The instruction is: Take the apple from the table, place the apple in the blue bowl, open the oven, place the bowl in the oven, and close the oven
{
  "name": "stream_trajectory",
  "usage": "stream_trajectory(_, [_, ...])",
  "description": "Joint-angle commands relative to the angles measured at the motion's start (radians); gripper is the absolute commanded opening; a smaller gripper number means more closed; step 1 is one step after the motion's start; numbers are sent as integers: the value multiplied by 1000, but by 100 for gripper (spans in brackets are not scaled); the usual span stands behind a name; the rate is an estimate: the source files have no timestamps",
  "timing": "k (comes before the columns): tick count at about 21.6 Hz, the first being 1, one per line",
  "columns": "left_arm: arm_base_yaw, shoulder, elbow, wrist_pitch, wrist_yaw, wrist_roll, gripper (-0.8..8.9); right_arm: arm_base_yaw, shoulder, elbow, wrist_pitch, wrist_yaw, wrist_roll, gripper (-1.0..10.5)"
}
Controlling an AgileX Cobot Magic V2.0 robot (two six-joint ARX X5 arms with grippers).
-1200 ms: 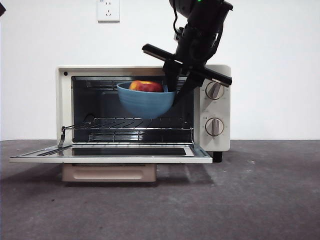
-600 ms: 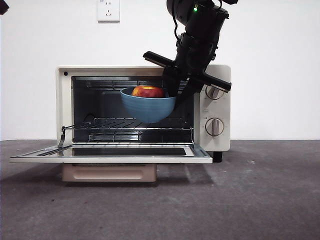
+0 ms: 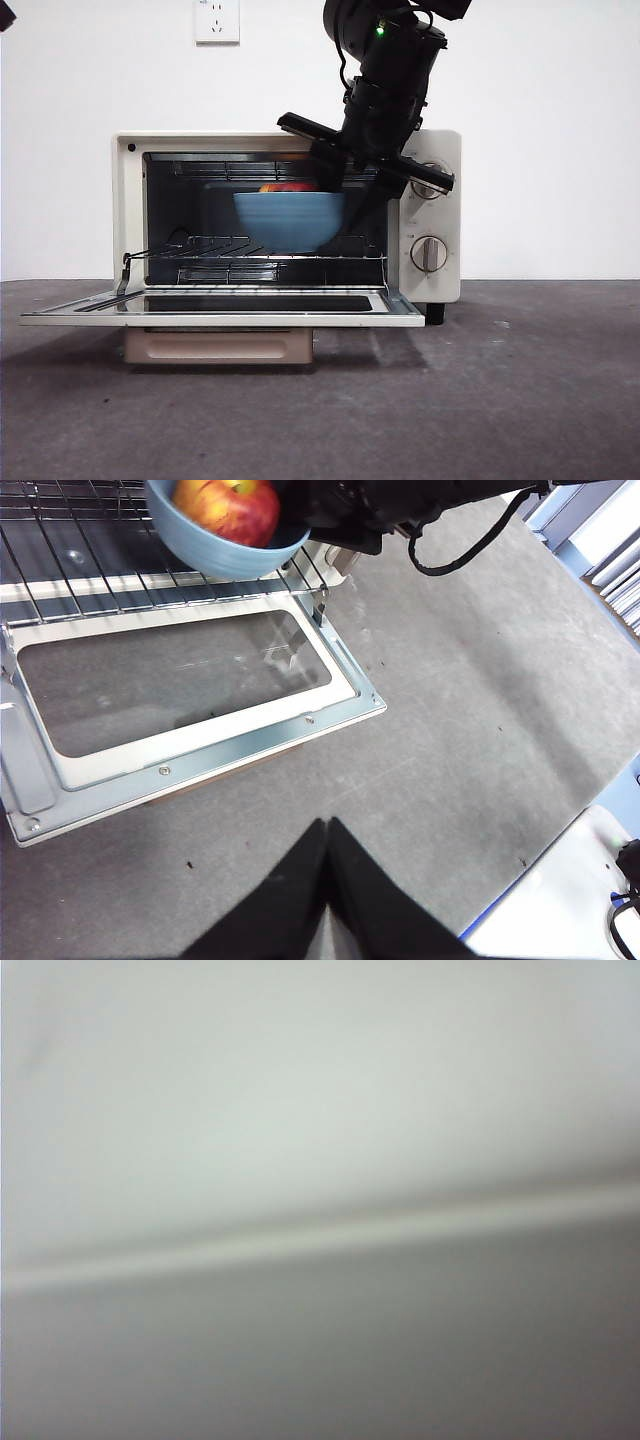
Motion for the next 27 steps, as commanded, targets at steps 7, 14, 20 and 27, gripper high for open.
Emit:
stream_trajectory(7, [-4, 5, 8, 4, 2, 6, 7, 10, 0, 28, 14, 7, -47, 164])
stream_trajectory(14, [-4, 5, 8, 5, 2, 8, 7, 10, -61, 28, -18, 13, -80, 164])
stream_trajectory(20, [-4, 6, 8, 14, -7, 13, 7, 22, -141, 28, -68, 12, -188, 164])
stream_trajectory(27, [0, 55, 7, 76, -112, 14, 6, 44, -291, 28, -190, 14, -470, 164])
